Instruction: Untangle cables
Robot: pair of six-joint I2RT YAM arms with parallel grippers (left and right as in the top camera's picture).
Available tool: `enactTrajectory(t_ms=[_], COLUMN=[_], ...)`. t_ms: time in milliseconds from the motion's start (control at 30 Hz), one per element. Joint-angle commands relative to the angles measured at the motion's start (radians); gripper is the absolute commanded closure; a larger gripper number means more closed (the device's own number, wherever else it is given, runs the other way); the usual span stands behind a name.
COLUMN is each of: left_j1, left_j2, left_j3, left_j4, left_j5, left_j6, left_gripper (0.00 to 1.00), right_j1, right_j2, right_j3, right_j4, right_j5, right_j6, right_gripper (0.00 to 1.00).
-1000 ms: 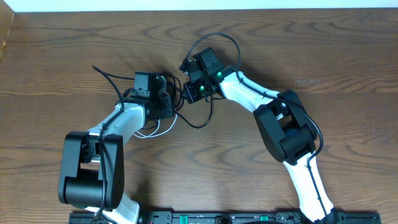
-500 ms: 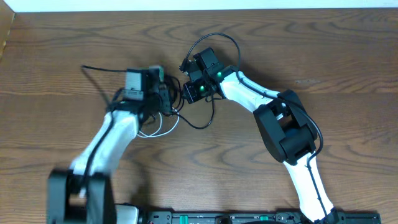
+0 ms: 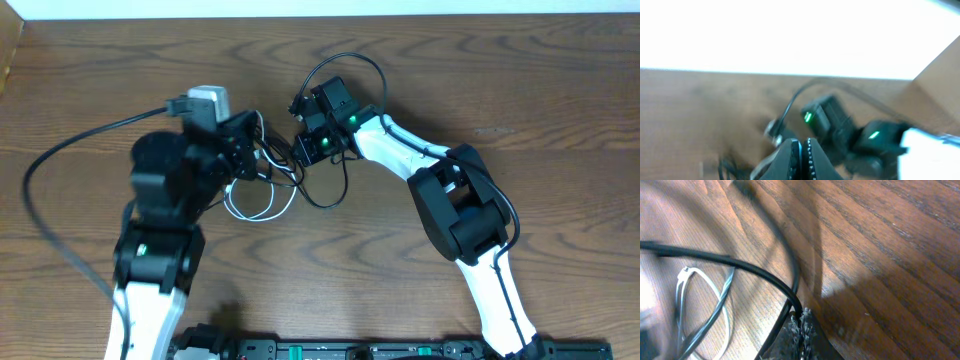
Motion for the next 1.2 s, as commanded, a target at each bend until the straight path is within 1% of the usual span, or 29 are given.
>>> enactTrajectory(t_ms=[0,133,267,367,467,567,667,733,900,1033,1100,1167], left_j1=[0.0,0.0,0.0,0.0,0.0,0.0,0.0,0.0,0.0,0.0,0.0,0.0], left_j2=[-0.121,-0.204,-0.246,-0.247,-0.241,-0.235,-0.235,-0.235,-0.239,-0.273,-0.303,-0.34], left_j3=[0.002,0.002,0.002,0.002,0.002,0.002,0.002,0.002,0.002,0.002,0.002,0.002], left_j4=[0.06,0.111,0.1,0.063,0.004,-0.06,-0.095,-0.096,-0.056,0.022,0.071,0.118], left_j5=[0.011,0.003,-0.061,-0.132,-0.208,-0.318,-0.422,-0.447,-0.454,-0.453,-0.453,-0.453], left_j6=[0.002,0.002,0.002,0.0,-0.042,-0.09,-0.12,-0.124,-0.13,-0.13,-0.13,-0.13], left_gripper=[0.93,0.93,0.93,0.93,0.93,0.93,0.92,0.92,0.93,0.92,0.93,0.93], right_j1=[-0.005,-0.005,-0.005,-0.009,-0.024,-0.046,-0.071,-0.085,-0.124,-0.169,-0.193,-0.221], right_j2=[0.011,0.011,0.011,0.01,-0.003,-0.016,-0.016,-0.016,-0.016,-0.016,-0.016,-0.016], right_j3=[-0.01,-0.01,-0.01,-0.01,-0.01,-0.01,-0.01,-0.01,-0.01,-0.01,-0.01,-0.01], right_j4=[-0.019,-0.019,-0.019,-0.019,-0.026,-0.039,-0.056,-0.079,-0.122,-0.179,-0.203,-0.21], right_j5=[0.065,0.065,0.064,0.06,0.028,0.029,0.054,0.101,0.285,0.421,0.455,0.429], right_j6=[-0.018,-0.018,-0.018,-0.018,-0.018,-0.018,-0.018,-0.018,-0.018,-0.018,-0.016,0.008], right_gripper=[0.99,0.99,0.99,0.99,0.99,0.99,0.99,0.99,0.99,0.99,0.99,0.99])
